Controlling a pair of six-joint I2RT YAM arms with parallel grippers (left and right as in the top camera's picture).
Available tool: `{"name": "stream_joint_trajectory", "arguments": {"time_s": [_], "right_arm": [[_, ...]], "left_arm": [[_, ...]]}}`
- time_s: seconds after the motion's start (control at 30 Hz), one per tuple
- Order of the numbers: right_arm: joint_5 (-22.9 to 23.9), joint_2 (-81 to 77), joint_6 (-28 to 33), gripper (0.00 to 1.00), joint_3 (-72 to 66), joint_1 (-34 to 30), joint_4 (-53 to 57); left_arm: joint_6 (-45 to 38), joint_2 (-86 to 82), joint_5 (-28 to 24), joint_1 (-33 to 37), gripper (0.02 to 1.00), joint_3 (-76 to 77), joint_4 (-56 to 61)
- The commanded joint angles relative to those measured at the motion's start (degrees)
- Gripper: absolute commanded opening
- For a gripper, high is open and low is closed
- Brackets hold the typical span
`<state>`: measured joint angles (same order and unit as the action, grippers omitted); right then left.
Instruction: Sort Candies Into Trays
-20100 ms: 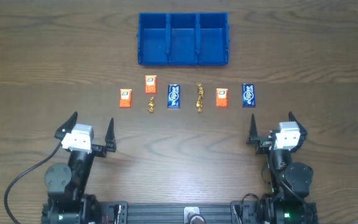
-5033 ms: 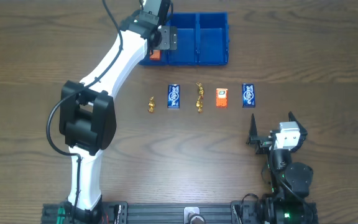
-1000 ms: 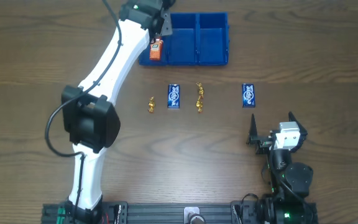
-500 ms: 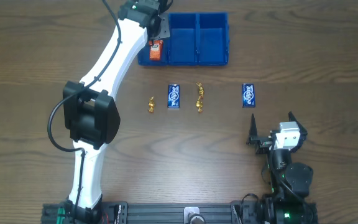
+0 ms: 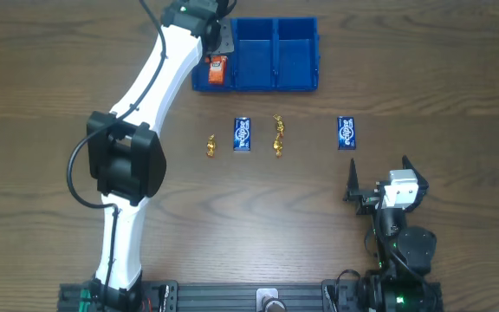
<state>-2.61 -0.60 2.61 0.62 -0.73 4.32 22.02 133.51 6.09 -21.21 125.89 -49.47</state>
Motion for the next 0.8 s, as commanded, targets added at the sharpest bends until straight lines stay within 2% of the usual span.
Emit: {"name": "stream_joint_trajectory", "arguments": {"time_s": [0.03,0.17,0.27,0.3,0.33,0.4,0.43,0.8], "right_arm": [[0.0,0.4,0.5,0.998,-0.2,0.1,0.3],[0.0,0.4,0.5,0.998,-0.2,0.1,0.3],[0.0,0.4,0.5,0.998,-0.2,0.1,0.3],[0.0,0.4,0.5,0.998,-0.2,0.1,0.3],[0.0,0.4,0.5,0.998,-0.2,0.1,0.3],[0.0,0.4,0.5,0.998,-0.2,0.1,0.3],[0.0,0.4,0.5,0.998,-0.2,0.1,0.3],[0.0,0.4,0.5,0.998,-0.2,0.1,0.3]], "left_arm": [[-0.8,2.1,-0.8,0.3,0.288,-0.2,0.1],[-0.8,2.1,-1.0,0.3,0.301,-0.2,0.4],[-0.8,2.1,-1.1,0.3,0.36,-0.2,0.4],[-0.8,2.1,-1.1,0.3,0.426,-0.2,0.4],[-0.8,2.1,-1.1,0.3,0.546,-0.2,0.4],[-0.8,2.1,-1.2,0.3,0.886,-0.2,0.4],[-0.8,2.1,-1.3,0.3,0.998,-0.2,0.4],[-0.6,2.1,-1.7,0.3,0.998,-0.2,0.5]]}}
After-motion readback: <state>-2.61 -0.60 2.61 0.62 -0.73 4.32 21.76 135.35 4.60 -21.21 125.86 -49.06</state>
